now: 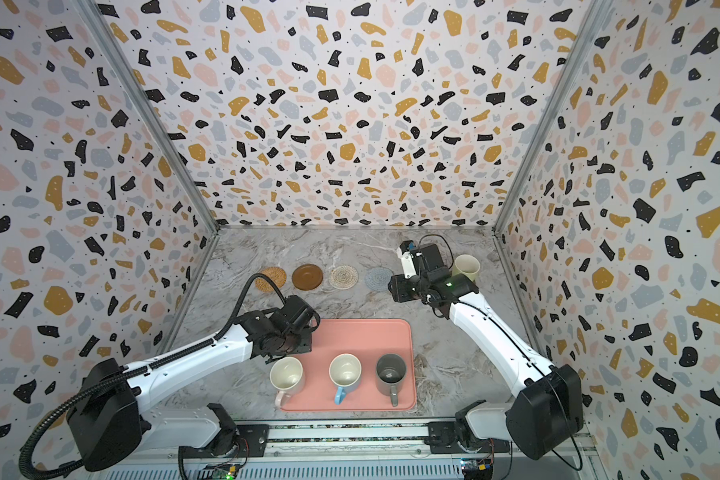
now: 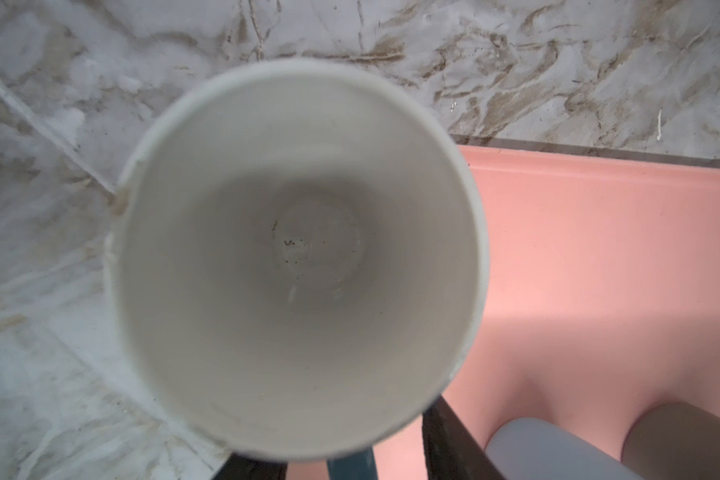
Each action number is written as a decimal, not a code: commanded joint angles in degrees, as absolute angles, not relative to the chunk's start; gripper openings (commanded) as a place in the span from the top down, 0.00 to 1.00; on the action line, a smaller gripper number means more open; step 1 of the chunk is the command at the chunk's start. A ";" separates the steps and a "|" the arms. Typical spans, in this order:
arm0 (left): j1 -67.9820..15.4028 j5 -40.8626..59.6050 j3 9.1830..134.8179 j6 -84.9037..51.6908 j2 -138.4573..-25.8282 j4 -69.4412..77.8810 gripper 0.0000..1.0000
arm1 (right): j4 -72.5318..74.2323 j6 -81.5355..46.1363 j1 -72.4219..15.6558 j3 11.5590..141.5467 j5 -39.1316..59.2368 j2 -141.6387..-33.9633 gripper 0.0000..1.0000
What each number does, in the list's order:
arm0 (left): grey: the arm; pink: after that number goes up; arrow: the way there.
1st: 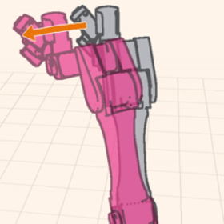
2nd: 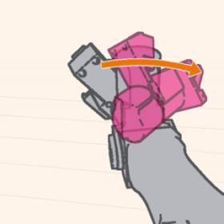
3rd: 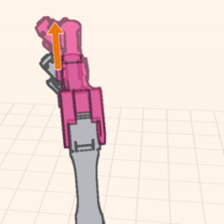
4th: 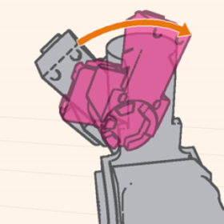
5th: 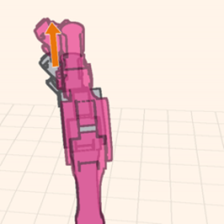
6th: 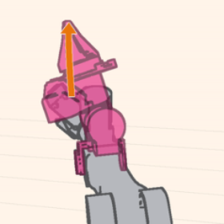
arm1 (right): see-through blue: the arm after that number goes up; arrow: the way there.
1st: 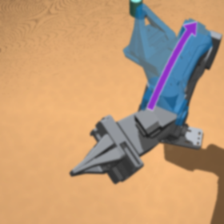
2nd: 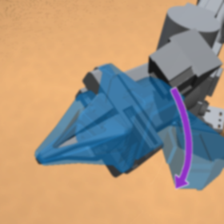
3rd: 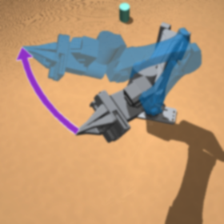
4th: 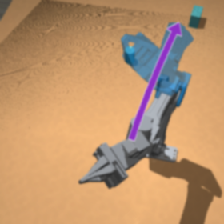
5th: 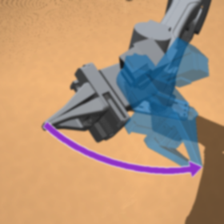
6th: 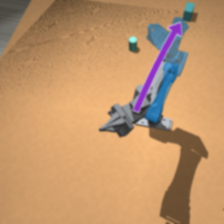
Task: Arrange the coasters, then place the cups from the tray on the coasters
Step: 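Lower the left gripper onto the blue-handled mug rim and close it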
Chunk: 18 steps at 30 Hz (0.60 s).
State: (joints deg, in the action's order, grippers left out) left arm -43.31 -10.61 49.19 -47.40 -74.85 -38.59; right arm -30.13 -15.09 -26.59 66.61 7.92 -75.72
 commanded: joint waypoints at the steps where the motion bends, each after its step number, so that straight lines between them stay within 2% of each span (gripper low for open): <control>1: -43.48 -13.04 48.35 -47.07 -74.90 -37.29 0.50 | -32.12 -15.64 -26.46 69.30 7.53 -76.09 0.46; 11: -43.42 -14.78 46.96 -44.65 -75.77 -36.64 0.59 | -32.85 -17.48 -26.87 70.22 7.29 -76.42 0.46; 18: -42.35 -14.59 45.27 -44.31 -75.04 -34.20 0.72 | -33.43 -18.52 -27.17 70.74 6.42 -76.29 0.46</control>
State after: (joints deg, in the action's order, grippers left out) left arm -42.92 -13.26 46.11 -45.52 -75.85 -35.64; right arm -31.90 -17.54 -26.79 67.92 7.44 -76.77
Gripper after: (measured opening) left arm 0.290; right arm 0.536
